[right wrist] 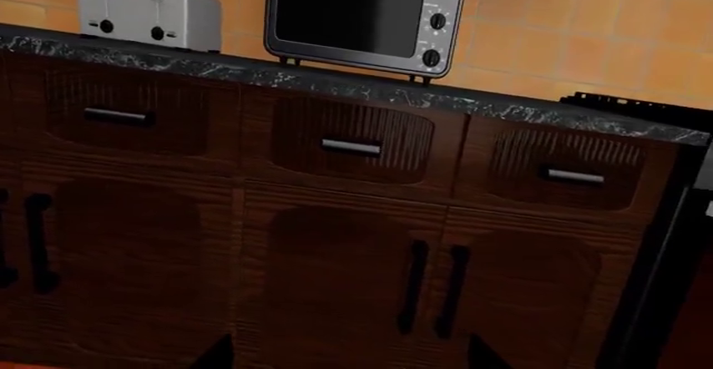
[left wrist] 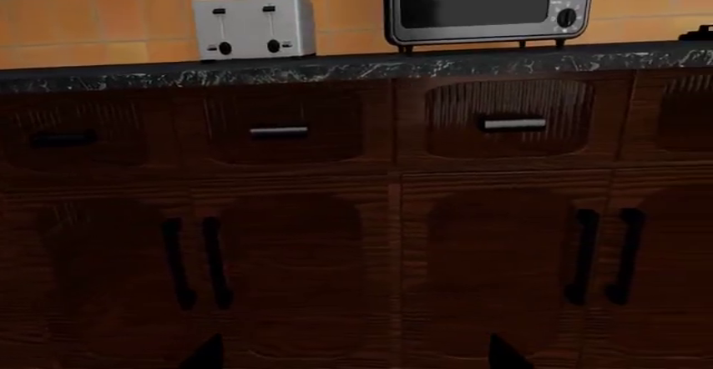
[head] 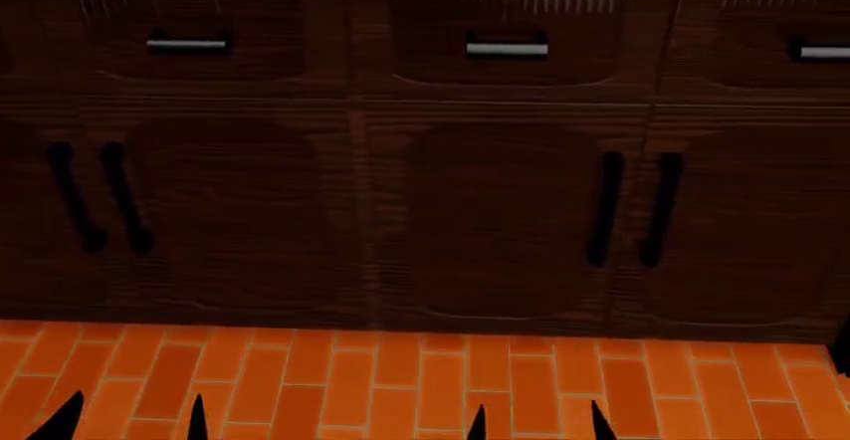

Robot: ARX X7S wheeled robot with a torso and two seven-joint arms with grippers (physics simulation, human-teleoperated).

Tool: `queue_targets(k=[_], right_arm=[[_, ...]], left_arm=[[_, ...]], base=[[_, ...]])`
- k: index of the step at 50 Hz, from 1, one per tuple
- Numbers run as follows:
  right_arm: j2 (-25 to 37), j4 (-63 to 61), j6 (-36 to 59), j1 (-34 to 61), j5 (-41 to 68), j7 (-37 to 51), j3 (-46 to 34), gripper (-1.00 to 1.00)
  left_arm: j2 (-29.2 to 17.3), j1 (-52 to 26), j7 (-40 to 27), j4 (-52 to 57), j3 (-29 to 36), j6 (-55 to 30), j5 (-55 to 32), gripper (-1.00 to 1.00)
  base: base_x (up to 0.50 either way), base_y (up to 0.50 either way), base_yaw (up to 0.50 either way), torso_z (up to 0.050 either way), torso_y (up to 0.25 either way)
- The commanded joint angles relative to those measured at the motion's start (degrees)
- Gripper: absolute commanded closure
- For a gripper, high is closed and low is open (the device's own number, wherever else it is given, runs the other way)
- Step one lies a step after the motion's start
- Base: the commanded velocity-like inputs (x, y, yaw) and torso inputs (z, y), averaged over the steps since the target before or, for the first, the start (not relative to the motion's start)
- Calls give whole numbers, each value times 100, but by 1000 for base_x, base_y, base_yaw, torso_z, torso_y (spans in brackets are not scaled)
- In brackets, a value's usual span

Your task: Navigate to the stove.

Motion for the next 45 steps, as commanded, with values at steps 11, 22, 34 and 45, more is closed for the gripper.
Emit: queue_targets(k=[11, 22, 34, 45], right_arm=[[43, -26, -50, -14, 87, -20, -39, -100], [60, -3, -75, 0, 99, -21, -66, -100], [84, -35, -92, -2, 134, -26, -89, -100], [99, -32, -134, -8, 127, -2, -110, -100]], left_arm=[[-25, 3, -38, 2, 26, 16, -22, -100], [-34, -1, -60, 12, 40, 7, -32, -100], [-45, -24, -72, -13, 59, 11, -38, -100], [-62, -14, -85, 19, 80, 4, -52, -100]], base=[[-500, -4, 0, 0, 0], [-500, -4, 0, 0, 0], [-500, -4, 0, 0, 0], [-500, -4, 0, 0, 0]])
